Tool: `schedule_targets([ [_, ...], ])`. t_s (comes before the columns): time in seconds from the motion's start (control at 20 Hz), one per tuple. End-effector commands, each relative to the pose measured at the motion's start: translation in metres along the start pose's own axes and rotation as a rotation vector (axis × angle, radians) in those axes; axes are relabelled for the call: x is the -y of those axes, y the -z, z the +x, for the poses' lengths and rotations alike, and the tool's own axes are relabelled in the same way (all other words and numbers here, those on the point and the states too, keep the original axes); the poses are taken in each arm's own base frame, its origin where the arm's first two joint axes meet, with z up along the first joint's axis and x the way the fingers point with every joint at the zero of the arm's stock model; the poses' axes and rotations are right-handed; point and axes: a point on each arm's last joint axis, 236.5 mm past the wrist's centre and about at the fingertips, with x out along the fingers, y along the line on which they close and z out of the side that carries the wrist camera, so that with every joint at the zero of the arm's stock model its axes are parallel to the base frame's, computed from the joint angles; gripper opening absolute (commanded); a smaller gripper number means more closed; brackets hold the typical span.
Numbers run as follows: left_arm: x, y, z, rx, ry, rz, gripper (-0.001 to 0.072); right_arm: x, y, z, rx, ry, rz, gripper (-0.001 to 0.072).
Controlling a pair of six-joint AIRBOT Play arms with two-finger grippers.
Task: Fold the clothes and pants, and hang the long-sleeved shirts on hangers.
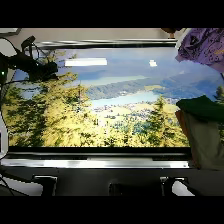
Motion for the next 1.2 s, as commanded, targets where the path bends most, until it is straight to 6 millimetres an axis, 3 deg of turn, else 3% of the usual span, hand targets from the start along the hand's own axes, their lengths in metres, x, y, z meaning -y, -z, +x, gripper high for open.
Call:
schedule_targets([
  [0.0,0.0,0.002,0.0,-0.008,-0.002,0.001,0.0017,0.046,0.006,0.013,-0.013,0.189,-0.086,0.0034],
  [0.3,-0.001,0.003,0.0,-0.014,-0.003,0.001,0.0017,0.093,0.014,0.029,-0.024,0.381,-0.127,0.0034],
  [0.65,-0.001,0.004,0.0,-0.015,-0.003,0.001,0.0016,0.136,0.055,0.056,-0.157,0.535,-0.191,0.0035],
  [0.8,-0.001,0.004,0.0,-0.015,-0.004,0.001,0.0017,0.156,0.062,0.06,-0.177,0.614,-0.216,0.0037],
  [1.0,-0.001,0.003,0.0,-0.015,-0.004,0.001,0.0017,0.165,0.068,0.064,-0.191,0.642,-0.228,0.0039],
  [1.15,-0.001,0.004,0.001,-0.018,-0.004,0.0,0.0017,0.172,0.071,0.064,-0.203,0.671,-0.235,0.0087],
])
